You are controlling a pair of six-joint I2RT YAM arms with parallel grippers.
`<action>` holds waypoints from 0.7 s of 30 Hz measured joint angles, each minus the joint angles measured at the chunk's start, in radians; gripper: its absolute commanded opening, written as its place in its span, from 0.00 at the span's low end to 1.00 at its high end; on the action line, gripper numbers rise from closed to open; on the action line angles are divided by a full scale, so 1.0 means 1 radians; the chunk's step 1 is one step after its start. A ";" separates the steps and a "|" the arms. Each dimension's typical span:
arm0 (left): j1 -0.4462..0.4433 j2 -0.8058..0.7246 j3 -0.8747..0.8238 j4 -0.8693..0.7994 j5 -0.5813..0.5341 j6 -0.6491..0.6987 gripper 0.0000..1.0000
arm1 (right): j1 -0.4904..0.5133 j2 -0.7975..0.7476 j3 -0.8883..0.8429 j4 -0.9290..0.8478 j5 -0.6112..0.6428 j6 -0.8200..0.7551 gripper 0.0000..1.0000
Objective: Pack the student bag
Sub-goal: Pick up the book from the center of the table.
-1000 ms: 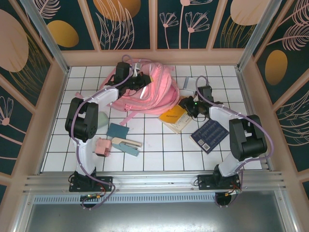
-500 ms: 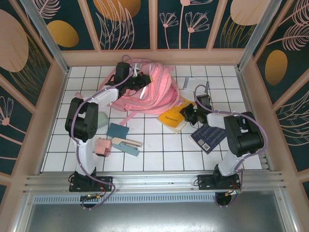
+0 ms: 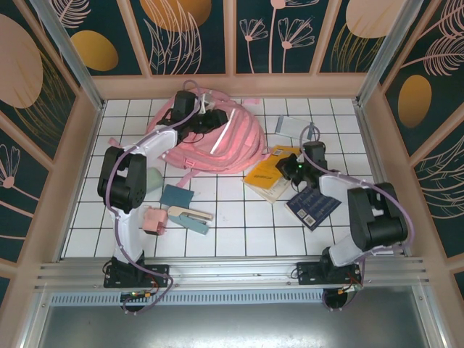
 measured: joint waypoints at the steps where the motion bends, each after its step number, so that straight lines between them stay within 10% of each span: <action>1: 0.000 0.000 0.005 -0.008 -0.002 0.006 0.51 | -0.015 -0.023 -0.013 -0.001 -0.006 -0.003 0.00; 21: -0.193 -0.019 -0.248 0.165 0.180 -0.145 0.68 | -0.109 -0.181 -0.098 0.066 -0.254 -0.006 0.00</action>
